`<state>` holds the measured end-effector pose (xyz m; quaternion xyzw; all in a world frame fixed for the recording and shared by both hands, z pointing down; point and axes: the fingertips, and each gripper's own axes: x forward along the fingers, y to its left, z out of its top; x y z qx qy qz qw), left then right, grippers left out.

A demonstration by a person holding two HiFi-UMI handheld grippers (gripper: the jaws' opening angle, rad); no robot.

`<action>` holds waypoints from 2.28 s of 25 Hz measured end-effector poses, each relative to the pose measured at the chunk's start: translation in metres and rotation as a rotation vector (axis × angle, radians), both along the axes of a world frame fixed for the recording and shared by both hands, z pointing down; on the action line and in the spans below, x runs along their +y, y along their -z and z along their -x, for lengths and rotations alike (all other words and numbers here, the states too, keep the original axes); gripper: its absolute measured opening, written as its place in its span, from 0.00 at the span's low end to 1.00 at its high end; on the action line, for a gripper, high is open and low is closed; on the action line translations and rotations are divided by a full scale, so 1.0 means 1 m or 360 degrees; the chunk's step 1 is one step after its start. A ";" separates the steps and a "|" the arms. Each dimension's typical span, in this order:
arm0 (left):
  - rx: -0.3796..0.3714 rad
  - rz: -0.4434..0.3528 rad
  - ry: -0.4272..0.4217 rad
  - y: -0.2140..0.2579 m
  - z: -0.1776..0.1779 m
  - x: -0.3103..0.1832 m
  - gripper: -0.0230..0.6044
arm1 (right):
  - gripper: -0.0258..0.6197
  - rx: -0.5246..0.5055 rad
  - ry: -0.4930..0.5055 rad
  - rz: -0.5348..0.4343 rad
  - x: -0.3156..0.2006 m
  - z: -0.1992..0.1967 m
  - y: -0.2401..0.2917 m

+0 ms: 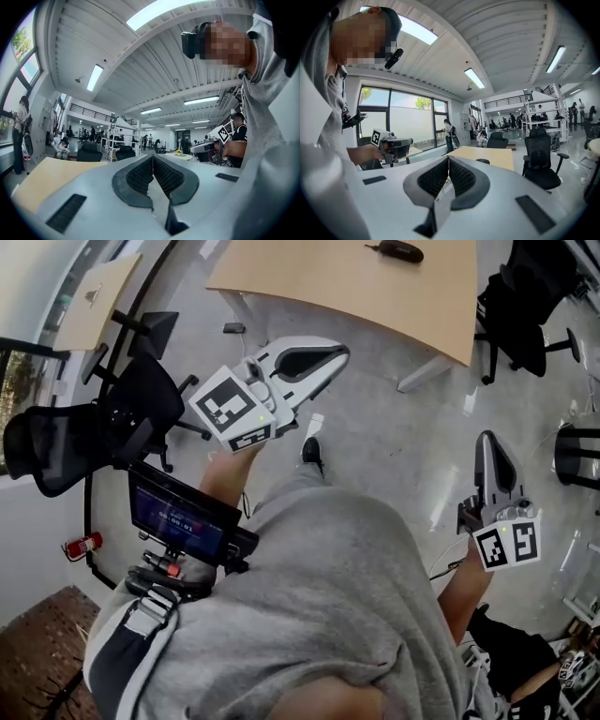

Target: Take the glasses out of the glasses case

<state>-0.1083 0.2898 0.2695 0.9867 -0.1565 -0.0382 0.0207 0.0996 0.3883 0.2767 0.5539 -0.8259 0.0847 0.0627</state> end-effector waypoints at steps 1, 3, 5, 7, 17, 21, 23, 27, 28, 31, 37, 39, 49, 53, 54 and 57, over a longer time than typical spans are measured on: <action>0.0005 -0.0002 -0.0005 0.000 0.004 -0.010 0.05 | 0.05 0.0005 0.0000 -0.0004 -0.012 0.006 0.002; 0.0011 -0.0006 -0.0016 0.000 0.012 -0.029 0.05 | 0.05 0.0013 -0.0003 -0.0015 -0.035 0.017 0.005; 0.0014 -0.0002 -0.0022 -0.002 0.023 -0.052 0.05 | 0.05 0.0020 -0.0005 -0.0022 -0.058 0.029 0.008; 0.0026 0.0013 -0.0029 -0.004 0.037 -0.077 0.05 | 0.05 0.0031 -0.0013 -0.0014 -0.085 0.044 0.009; 0.0068 -0.0010 -0.0070 0.002 0.045 -0.110 0.05 | 0.05 0.0068 -0.0061 -0.0022 -0.113 0.053 0.015; 0.0105 -0.0044 -0.0073 0.016 0.040 -0.110 0.05 | 0.05 0.0093 -0.0054 -0.0053 -0.117 0.048 0.028; 0.0110 -0.0052 -0.0065 0.016 0.047 -0.120 0.05 | 0.05 0.0108 -0.0046 -0.0065 -0.129 0.053 0.030; 0.0091 -0.0039 -0.0046 0.002 0.072 -0.161 0.05 | 0.05 0.0105 -0.0051 -0.0053 -0.176 0.070 0.016; 0.0084 -0.0033 -0.0040 -0.001 0.073 -0.168 0.05 | 0.05 0.0101 -0.0048 -0.0045 -0.183 0.070 0.012; 0.0059 -0.0022 -0.0013 -0.005 0.064 -0.182 0.05 | 0.05 0.0084 -0.0041 -0.0019 -0.200 0.053 0.003; -0.0018 -0.0002 0.0051 -0.005 0.033 -0.222 0.05 | 0.05 0.0011 -0.0053 -0.0002 -0.258 0.003 -0.004; -0.0033 0.0026 0.0094 -0.008 0.022 -0.242 0.05 | 0.05 -0.0007 -0.0034 -0.0006 -0.284 -0.011 -0.004; -0.0072 0.0097 0.0207 -0.012 -0.073 -0.332 0.05 | 0.05 -0.0055 0.0132 0.0052 -0.405 -0.094 -0.012; -0.0064 0.0116 0.0262 -0.013 -0.099 -0.372 0.05 | 0.05 -0.0042 0.0219 0.0080 -0.457 -0.112 -0.010; -0.0061 0.0115 0.0271 -0.013 -0.100 -0.375 0.05 | 0.05 -0.0036 0.0235 0.0077 -0.463 -0.110 -0.009; -0.0052 0.0109 0.0289 -0.014 -0.101 -0.380 0.05 | 0.05 -0.0025 0.0269 0.0066 -0.476 -0.107 -0.008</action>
